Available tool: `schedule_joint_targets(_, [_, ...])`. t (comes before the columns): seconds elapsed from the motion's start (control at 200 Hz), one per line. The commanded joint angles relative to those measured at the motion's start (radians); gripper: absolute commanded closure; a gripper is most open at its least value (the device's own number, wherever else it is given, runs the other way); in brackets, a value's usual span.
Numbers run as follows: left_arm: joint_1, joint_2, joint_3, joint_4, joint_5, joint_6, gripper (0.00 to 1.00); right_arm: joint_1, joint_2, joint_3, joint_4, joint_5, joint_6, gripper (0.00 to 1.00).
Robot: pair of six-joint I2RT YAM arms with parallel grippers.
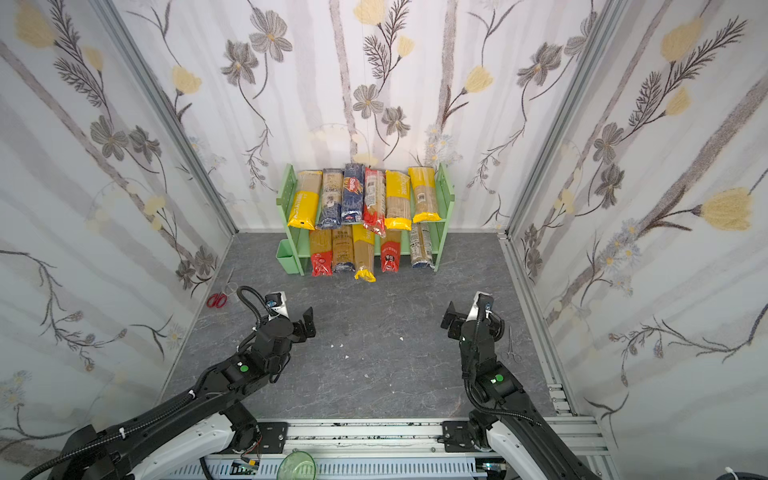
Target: Place and organize the pasta boxes and bags onto the shelf
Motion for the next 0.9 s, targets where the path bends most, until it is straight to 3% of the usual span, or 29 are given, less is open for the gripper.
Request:
schedule_joint_targets(0.0, [0.026,0.024,-0.03,0.2,-0.011,0.109,0.0,-0.036,0.021,-0.027,0.138,-0.049,-0.05,0.0])
schedule_joint_targets(0.09, [0.078,0.057,-0.063,0.295,0.016,0.16,0.0,-0.062,0.028,-0.029,0.154,-0.06,-0.06,0.0])
schedule_joint_targets(0.2, [0.205,0.1,-0.073,0.375,0.18,0.178,0.0,-0.097,0.024,-0.056,0.236,-0.038,-0.106,0.0])
schedule_joint_targets(0.31, [0.323,0.149,-0.065,0.446,0.266,0.198,0.0,-0.19,0.062,-0.071,0.333,-0.08,-0.144,0.0])
schedule_joint_targets(0.45, [0.451,0.237,-0.032,0.501,0.307,0.218,0.0,-0.33,0.171,-0.085,0.465,-0.19,-0.118,0.0])
schedule_joint_targets(0.679, [0.595,0.396,-0.099,0.782,0.322,0.246,0.0,-0.371,0.423,-0.093,0.718,-0.195,-0.119,0.0])
schedule_joint_targets(0.844, [0.656,0.501,-0.159,1.043,0.361,0.217,0.0,-0.395,0.476,-0.09,0.833,-0.223,-0.129,0.0])
schedule_joint_targets(0.894, [0.657,0.516,-0.153,1.045,0.376,0.23,0.0,-0.407,0.493,-0.091,0.868,-0.246,-0.129,0.0])
